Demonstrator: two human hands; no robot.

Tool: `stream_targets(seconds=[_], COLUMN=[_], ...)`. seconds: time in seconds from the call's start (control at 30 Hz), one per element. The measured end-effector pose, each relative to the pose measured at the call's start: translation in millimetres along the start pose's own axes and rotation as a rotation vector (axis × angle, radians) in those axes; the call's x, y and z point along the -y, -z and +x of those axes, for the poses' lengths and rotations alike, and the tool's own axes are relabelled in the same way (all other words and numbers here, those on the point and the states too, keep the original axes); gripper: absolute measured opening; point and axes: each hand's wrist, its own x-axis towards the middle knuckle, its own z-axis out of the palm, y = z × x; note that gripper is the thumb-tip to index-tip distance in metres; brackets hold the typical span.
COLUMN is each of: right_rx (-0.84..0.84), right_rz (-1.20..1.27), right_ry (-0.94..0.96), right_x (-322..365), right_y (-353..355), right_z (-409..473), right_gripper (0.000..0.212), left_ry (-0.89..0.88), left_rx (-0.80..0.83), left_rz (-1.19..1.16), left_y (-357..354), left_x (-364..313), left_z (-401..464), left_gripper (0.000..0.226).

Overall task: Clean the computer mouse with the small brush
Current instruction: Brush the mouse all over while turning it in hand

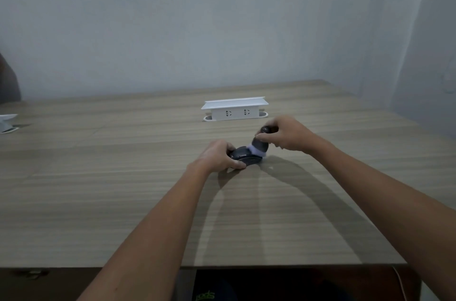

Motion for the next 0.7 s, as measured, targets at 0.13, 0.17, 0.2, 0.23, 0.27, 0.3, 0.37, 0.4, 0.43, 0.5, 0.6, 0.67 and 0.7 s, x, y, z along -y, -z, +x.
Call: stream_targets(seconds=[0.13,0.17,0.2,0.23,0.27,0.3,0.37,0.4,0.43,0.5,0.6,0.67,0.7], right_rx=[0.020,0.008,-0.015,-0.040,-0.055,-0.050,0.003,0.017,0.015,-0.033,-0.078,-0.048,-0.052], right_rz=[-0.160,-0.190,-0.184,-0.159,-0.127,-0.078,-0.053,-0.097,-0.144,-0.189,-0.124,-0.069,-0.083], right_ry=[0.017,0.020,0.030,0.037,0.042,0.037,0.032,0.034,0.037,0.037,0.024,0.004,-0.005], right_x=[-1.5,-2.0,-2.3,-0.5,2.2,4.0,4.4,4.2,3.2,0.2,-1.2,-4.2,-7.6], right_y=[-1.9,-1.8,-1.7,-1.4,-0.9,-1.4,-1.7,-1.8,-1.6,-1.5,-1.7,-3.2,-3.5], right_z=[-0.9,0.0,1.1,1.4,1.1,1.5,0.6,0.0,-0.1,1.8,2.3,-0.2,-1.2], right_gripper=[0.017,0.016,0.017,0.019,0.023,0.026,0.023,0.020,0.019,0.022,0.028,0.025,0.023], left_ry=[-0.016,-0.017,-0.016,-0.015,-0.013,-0.012,-0.017,-0.022,-0.026,-0.025,-0.023,-0.037,-0.042], left_rx=[-0.046,-0.053,-0.059,-0.063,-0.066,-0.069,-0.056,-0.044,-0.029,0.007,0.036,0.037,0.036], left_rz=[-0.004,-0.005,-0.006,-0.004,0.001,0.007,0.017,0.025,0.033,0.021,-0.025,-0.059,-0.073], left_y=[-3.4,-3.9,-4.5,-4.8,-4.8,-4.5,-3.2,-2.5,-1.4,0.9,2.3,0.8,-0.6], left_x=[1.2,1.1,1.5,1.6,1.6,1.5,0.7,1.0,1.2,1.7,3.2,3.2,3.5], left_z=[0.1,0.3,1.0,1.2,1.3,1.2,1.8,2.4,2.6,3.3,5.2,5.5,5.7], left_gripper=[0.038,0.038,0.039,0.041,0.043,0.044,0.044,0.043,0.042,0.042,0.045,0.050,0.053])
